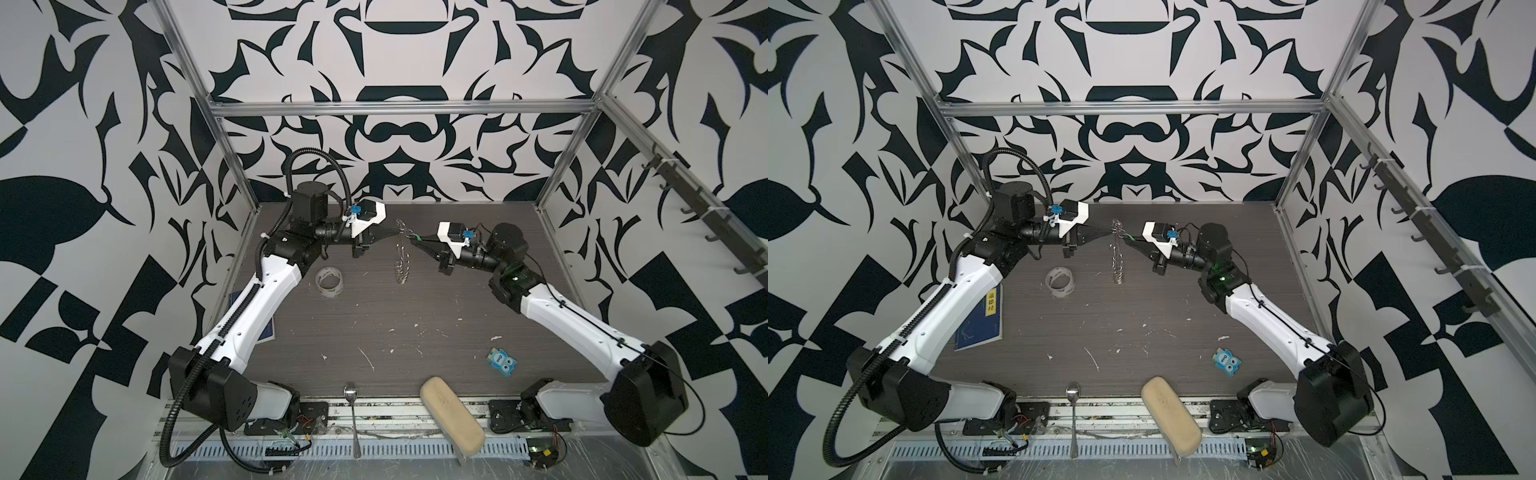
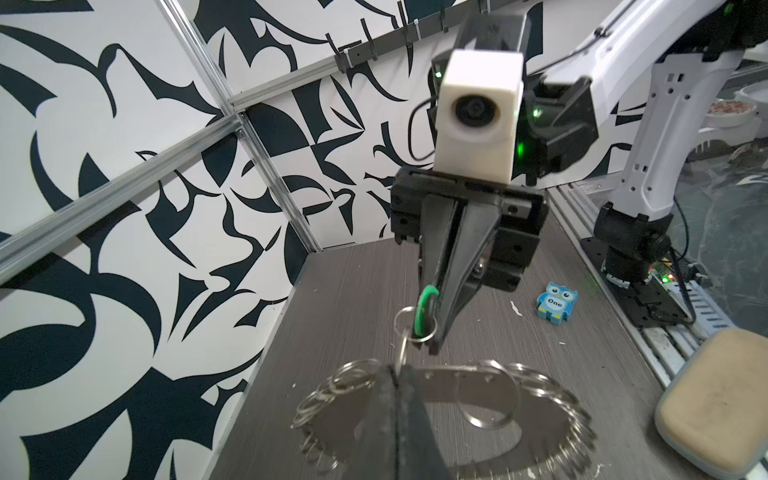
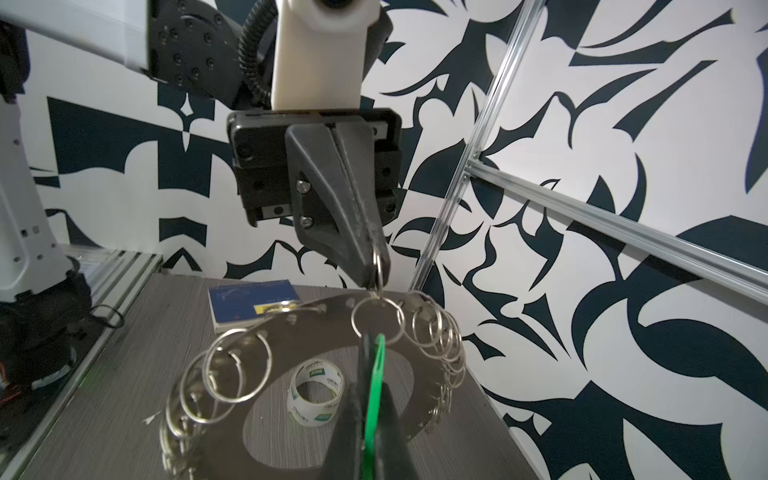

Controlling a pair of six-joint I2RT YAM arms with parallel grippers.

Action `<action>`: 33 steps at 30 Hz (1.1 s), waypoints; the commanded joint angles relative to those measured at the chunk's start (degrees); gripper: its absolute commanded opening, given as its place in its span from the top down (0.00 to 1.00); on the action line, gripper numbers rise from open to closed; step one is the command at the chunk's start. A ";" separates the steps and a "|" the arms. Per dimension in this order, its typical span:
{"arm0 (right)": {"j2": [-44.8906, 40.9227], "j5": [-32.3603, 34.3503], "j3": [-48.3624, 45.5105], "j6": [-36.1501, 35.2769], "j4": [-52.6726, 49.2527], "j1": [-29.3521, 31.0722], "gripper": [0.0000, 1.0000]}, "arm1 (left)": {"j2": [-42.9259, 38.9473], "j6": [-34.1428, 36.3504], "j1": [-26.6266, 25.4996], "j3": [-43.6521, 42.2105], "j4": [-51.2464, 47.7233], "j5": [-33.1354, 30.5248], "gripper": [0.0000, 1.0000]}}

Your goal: Remove the keys from the keyring

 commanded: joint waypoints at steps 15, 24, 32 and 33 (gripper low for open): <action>1.55 -0.52 18.31 -15.88 -30.94 -0.48 1.00 | -3.70 26.47 -0.71 -2.97 -6.24 -0.56 1.00; 4.50 -1.82 24.32 -14.92 -36.01 -0.46 1.00 | -4.21 30.56 -1.47 -2.29 -8.25 -3.09 1.00; 6.89 -4.15 28.65 -12.48 -37.74 0.20 1.00 | -4.37 33.02 -2.31 -1.44 -10.41 -4.62 1.00; 7.11 -4.22 29.03 -12.21 -37.98 0.37 1.00 | -4.36 33.13 -2.49 -1.23 -10.56 -4.83 1.00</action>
